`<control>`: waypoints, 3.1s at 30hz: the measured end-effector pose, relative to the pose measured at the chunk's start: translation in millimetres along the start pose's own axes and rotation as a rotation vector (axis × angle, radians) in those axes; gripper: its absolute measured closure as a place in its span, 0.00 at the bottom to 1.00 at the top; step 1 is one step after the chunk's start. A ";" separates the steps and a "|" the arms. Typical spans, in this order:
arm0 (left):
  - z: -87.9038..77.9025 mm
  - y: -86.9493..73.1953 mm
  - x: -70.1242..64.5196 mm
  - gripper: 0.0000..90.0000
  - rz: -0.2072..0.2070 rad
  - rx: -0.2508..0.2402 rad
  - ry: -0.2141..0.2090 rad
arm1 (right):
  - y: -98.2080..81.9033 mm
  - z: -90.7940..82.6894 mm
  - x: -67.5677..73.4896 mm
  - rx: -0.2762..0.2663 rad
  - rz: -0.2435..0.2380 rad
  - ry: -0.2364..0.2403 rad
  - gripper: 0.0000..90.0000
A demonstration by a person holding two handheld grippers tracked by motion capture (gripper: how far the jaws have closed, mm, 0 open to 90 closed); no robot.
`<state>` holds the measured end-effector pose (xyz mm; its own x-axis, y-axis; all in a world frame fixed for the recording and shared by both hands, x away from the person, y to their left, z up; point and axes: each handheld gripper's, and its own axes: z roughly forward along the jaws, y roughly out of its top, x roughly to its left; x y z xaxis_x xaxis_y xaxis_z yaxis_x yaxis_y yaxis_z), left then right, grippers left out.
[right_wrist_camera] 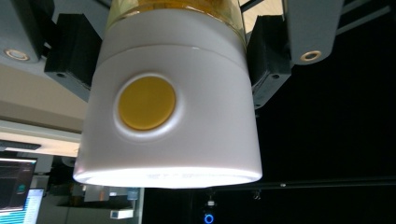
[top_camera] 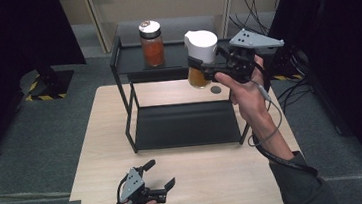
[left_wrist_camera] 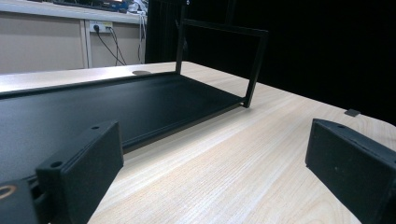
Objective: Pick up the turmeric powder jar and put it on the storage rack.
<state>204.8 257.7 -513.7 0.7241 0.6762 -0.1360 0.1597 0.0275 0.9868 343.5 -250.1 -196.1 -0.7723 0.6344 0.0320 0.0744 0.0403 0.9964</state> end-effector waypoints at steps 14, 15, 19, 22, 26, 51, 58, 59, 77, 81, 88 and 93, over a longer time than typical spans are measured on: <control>-0.6 0.0 0.2 0.04 -0.001 -0.003 -0.001 | 18.2 25.4 1.0 0.009 -0.023 -0.064 0.34; -0.6 0.0 0.2 0.04 -0.001 -0.003 -0.001 | 19.0 27.6 0.7 0.009 -0.023 -0.069 0.34; -0.7 0.1 0.3 0.04 0.000 -0.003 -0.002 | 21.1 36.3 -0.4 0.005 -0.013 -0.094 0.34; -1.2 0.1 0.5 0.04 -0.001 -0.004 0.000 | 22.7 42.9 -0.4 0.005 -0.016 -0.116 0.34; -1.4 0.1 0.4 0.04 0.001 -0.006 0.001 | 24.0 50.7 -0.1 0.007 -0.018 -0.137 0.34; -1.5 -0.3 -0.7 0.04 -0.001 -0.004 -0.005 | 14.1 85.6 -2.3 -0.006 -0.026 -0.212 0.34; -1.5 -0.5 -1.1 0.04 0.000 -0.004 -0.007 | 9.6 91.2 -4.4 -0.004 -0.019 -0.228 0.34; -1.5 -0.5 -1.1 0.04 0.000 -0.004 -0.007 | 8.7 91.5 -4.8 -0.007 -0.016 -0.229 0.34; -1.7 -0.4 -1.2 0.04 0.001 -0.004 -0.007 | -1.4 95.4 -8.7 -0.005 -0.008 -0.241 0.34; -1.7 -0.3 -1.2 0.04 0.002 -0.004 -0.006 | -3.1 94.8 -10.3 -0.012 -0.005 -0.237 0.34; -1.6 -0.4 -1.5 0.04 0.003 -0.004 -0.007 | -4.8 95.4 -8.9 -0.016 -0.012 -0.240 0.34; -1.6 -0.3 -1.7 0.04 0.007 -0.003 -0.008 | -3.7 95.2 -9.3 -0.015 -0.009 -0.227 0.27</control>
<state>202.4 257.8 -513.6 0.7304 0.6706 -0.1295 0.1522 0.0251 0.9880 410.4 -182.7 -207.6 -0.6112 0.7915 0.0061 0.0576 0.0367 0.9977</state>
